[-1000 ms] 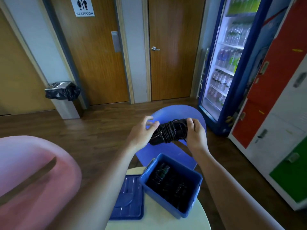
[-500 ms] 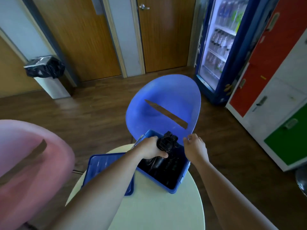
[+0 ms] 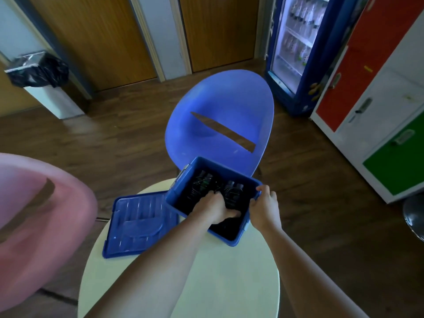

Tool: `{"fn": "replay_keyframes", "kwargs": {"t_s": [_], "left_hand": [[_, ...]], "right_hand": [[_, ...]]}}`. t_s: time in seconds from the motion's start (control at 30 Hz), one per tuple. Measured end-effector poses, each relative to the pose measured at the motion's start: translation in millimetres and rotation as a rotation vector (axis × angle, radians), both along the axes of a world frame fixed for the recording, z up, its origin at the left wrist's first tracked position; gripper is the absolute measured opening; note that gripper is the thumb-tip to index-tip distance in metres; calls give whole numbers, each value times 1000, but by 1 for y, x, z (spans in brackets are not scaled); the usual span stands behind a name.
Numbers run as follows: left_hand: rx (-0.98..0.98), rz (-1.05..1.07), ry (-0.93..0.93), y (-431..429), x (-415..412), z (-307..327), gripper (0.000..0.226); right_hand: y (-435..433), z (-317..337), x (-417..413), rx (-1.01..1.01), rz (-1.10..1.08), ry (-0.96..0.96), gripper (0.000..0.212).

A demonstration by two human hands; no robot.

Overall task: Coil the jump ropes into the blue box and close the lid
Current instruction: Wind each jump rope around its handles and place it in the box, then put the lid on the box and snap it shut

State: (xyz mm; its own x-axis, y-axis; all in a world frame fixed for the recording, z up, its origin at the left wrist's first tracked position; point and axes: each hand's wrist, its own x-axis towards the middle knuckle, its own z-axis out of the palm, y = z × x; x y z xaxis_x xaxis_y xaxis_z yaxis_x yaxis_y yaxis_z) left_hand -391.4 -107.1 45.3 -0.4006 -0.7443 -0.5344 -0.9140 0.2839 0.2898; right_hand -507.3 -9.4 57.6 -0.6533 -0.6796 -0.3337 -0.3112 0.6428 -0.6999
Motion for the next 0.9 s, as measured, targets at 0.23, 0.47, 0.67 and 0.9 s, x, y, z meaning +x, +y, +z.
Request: {"fn": "replay_keyframes", "kwargs": {"t_s": [0.23, 0.47, 0.67, 0.9], "left_hand": [[-5, -66, 102, -10, 35, 7, 85], [-87, 85, 459, -48, 110, 35, 44], [-29, 352, 400, -80, 211, 12, 36], [2, 408, 185, -82, 302, -38, 54]], "right_hand": [[1, 3, 16, 75, 8, 119, 36], [-9, 19, 57, 118, 40, 377, 27], [-22, 27, 125, -14, 258, 292, 16], [-19, 3, 191, 200, 436, 395, 56]]}}
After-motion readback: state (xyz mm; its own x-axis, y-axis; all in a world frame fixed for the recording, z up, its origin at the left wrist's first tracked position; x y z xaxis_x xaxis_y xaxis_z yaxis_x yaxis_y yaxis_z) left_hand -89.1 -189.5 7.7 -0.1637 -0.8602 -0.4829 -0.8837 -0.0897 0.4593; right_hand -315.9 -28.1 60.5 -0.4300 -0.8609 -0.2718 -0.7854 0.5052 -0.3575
